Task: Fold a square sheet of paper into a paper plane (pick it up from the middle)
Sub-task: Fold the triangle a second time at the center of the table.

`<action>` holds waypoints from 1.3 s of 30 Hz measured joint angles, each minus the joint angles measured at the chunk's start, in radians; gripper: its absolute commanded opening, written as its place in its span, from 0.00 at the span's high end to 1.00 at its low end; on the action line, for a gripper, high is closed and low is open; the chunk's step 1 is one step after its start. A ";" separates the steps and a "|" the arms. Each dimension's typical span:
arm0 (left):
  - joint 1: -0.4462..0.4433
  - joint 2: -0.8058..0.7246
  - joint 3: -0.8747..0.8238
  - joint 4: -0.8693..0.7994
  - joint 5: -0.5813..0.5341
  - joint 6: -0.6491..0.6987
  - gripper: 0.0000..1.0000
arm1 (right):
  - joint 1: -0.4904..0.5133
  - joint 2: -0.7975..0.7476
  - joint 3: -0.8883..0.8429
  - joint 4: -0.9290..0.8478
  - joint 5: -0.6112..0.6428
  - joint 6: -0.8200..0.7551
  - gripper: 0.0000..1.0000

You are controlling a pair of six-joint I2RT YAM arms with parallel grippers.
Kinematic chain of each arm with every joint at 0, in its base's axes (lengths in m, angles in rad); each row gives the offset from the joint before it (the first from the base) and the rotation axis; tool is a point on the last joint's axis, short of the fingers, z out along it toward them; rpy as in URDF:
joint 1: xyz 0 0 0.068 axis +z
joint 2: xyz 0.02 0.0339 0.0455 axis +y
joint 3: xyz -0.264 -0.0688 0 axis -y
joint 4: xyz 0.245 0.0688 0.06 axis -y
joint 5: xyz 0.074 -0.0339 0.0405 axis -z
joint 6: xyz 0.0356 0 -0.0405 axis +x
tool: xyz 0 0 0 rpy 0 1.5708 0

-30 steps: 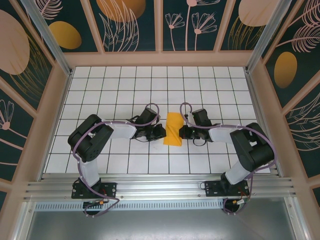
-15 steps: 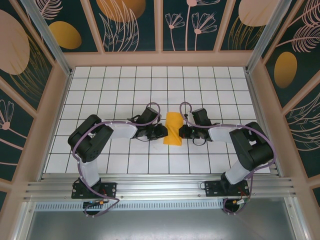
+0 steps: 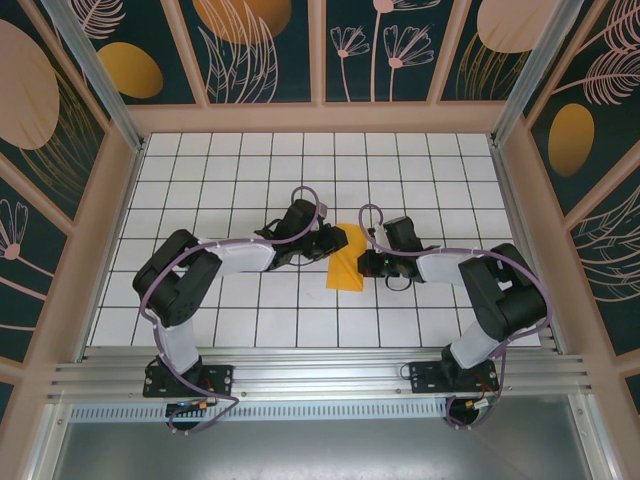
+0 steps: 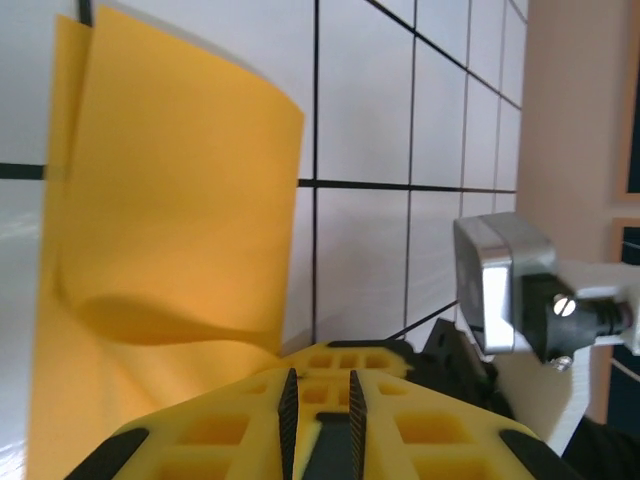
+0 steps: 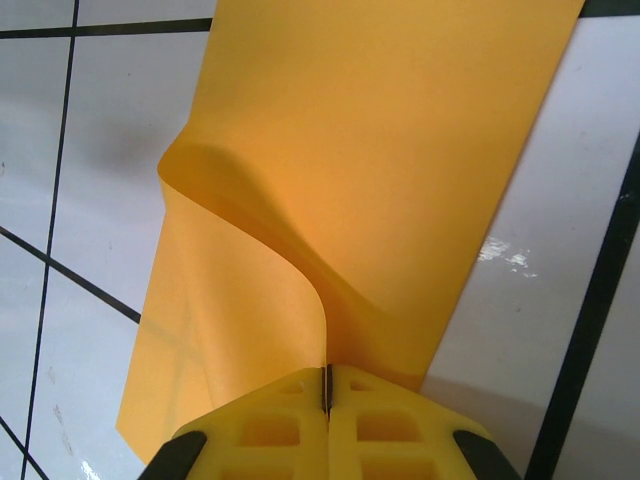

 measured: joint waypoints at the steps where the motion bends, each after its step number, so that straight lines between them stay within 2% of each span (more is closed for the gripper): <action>1: 0.000 0.011 0.000 0.019 0.008 -0.015 0.75 | 0.000 0.000 0.000 0.002 0.000 -0.001 0.98; 6: 0.000 0.062 0.000 0.096 0.048 -0.069 0.74 | 0.000 0.002 0.000 0.004 0.000 -0.002 0.98; 15: 0.000 0.126 0.004 0.124 0.071 -0.102 0.74 | 0.000 0.002 0.000 0.004 0.000 -0.002 0.98; 31: 0.000 0.165 -0.005 0.123 0.049 -0.104 0.77 | 0.000 0.003 0.003 0.003 -0.001 -0.002 0.95; 36: 0.000 0.171 -0.014 0.138 0.044 -0.100 0.77 | 0.000 0.007 0.017 -0.014 0.003 0.003 0.85; 39: 0.000 0.171 -0.023 0.157 0.043 -0.098 0.77 | 0.000 0.002 0.031 -0.041 0.007 0.016 0.74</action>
